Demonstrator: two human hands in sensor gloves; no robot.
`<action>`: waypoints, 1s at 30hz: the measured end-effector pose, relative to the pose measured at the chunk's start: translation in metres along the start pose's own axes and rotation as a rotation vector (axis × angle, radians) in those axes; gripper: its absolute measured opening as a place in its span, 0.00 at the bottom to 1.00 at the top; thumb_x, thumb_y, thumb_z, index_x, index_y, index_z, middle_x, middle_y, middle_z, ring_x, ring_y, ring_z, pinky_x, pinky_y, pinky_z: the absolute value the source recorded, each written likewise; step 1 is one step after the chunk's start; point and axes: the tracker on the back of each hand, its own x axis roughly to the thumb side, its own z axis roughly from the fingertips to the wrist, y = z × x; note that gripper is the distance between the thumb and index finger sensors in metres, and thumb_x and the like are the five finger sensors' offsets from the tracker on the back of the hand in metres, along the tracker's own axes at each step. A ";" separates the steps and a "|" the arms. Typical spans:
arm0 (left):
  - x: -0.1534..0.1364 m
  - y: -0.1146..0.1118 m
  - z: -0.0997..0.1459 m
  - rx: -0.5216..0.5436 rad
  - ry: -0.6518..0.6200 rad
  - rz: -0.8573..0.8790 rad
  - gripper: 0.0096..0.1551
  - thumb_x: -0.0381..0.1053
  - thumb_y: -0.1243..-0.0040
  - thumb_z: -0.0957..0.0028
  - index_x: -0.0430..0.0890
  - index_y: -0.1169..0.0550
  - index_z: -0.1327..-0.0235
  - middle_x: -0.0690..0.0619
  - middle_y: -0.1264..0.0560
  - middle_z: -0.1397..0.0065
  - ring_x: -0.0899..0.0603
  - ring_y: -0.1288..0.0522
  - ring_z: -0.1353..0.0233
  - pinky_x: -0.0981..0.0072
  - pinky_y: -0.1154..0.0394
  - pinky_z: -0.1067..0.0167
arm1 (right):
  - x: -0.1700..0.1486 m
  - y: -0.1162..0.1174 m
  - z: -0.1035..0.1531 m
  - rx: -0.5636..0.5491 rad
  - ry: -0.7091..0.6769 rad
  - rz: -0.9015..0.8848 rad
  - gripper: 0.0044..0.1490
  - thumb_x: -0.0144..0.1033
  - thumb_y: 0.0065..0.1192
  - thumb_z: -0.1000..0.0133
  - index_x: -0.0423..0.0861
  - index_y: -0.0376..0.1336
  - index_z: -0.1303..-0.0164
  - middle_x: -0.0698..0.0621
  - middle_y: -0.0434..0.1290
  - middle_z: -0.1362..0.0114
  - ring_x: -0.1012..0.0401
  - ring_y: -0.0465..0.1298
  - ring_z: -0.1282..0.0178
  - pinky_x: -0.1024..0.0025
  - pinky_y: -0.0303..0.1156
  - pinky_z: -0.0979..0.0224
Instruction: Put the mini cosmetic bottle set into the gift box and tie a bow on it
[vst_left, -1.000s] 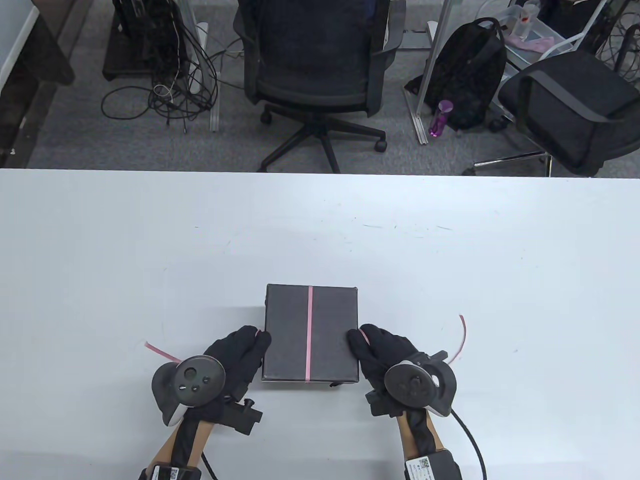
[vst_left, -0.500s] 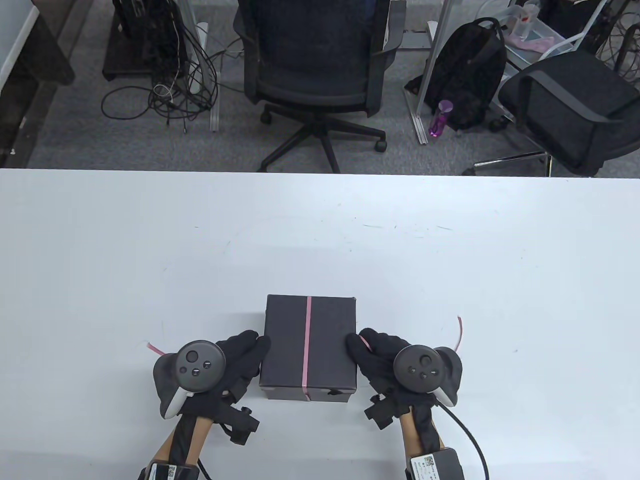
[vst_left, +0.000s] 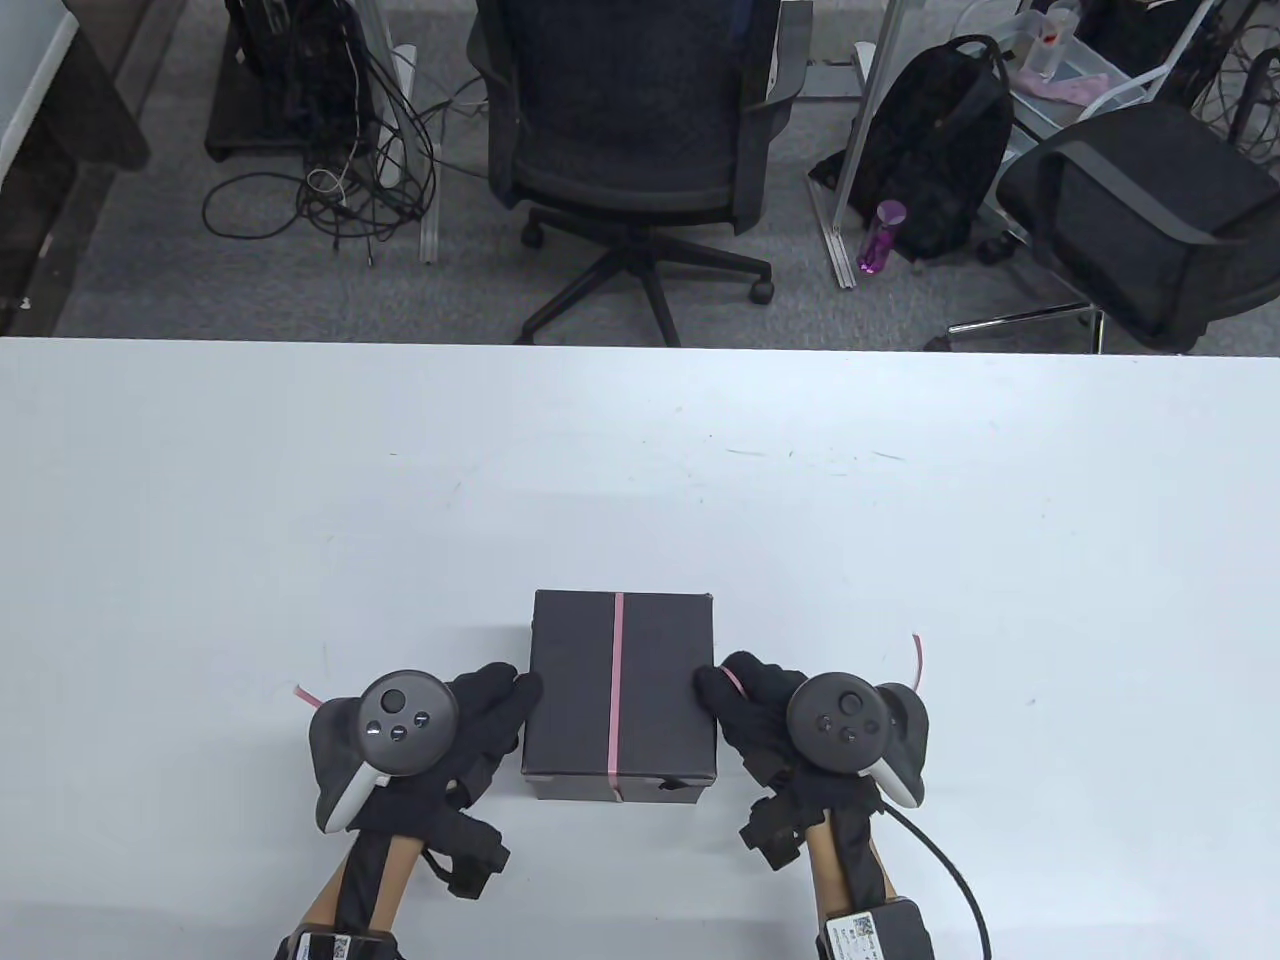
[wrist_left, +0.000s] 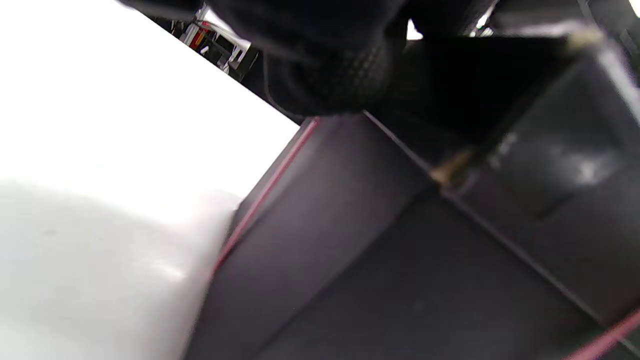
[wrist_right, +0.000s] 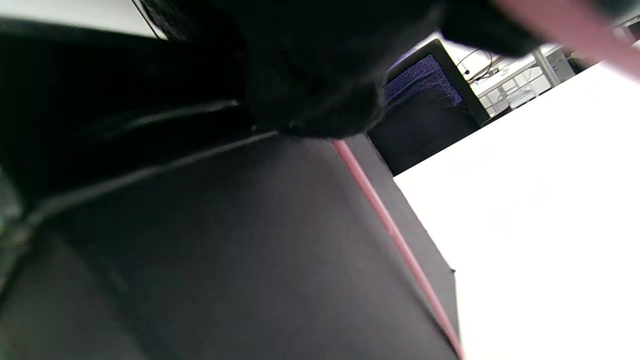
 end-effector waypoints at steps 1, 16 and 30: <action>0.000 0.004 0.001 0.001 0.009 -0.016 0.30 0.63 0.51 0.36 0.40 0.16 0.49 0.53 0.16 0.59 0.56 0.20 0.75 0.67 0.18 0.73 | 0.000 -0.004 0.001 -0.010 0.019 0.019 0.31 0.44 0.53 0.35 0.28 0.72 0.49 0.47 0.80 0.65 0.64 0.77 0.79 0.67 0.79 0.70; -0.007 0.019 0.005 0.092 -0.114 0.515 0.24 0.52 0.46 0.36 0.43 0.23 0.31 0.51 0.17 0.45 0.50 0.14 0.60 0.59 0.15 0.57 | -0.019 -0.012 0.003 -0.023 -0.036 -0.838 0.32 0.37 0.56 0.34 0.29 0.63 0.28 0.35 0.76 0.39 0.51 0.81 0.52 0.51 0.79 0.47; -0.001 0.053 0.024 0.239 -0.332 0.578 0.24 0.51 0.47 0.35 0.50 0.26 0.27 0.50 0.21 0.31 0.44 0.15 0.40 0.47 0.19 0.40 | 0.008 -0.056 0.019 -0.122 -0.301 -0.656 0.34 0.37 0.50 0.32 0.34 0.59 0.19 0.32 0.65 0.21 0.37 0.68 0.26 0.28 0.66 0.33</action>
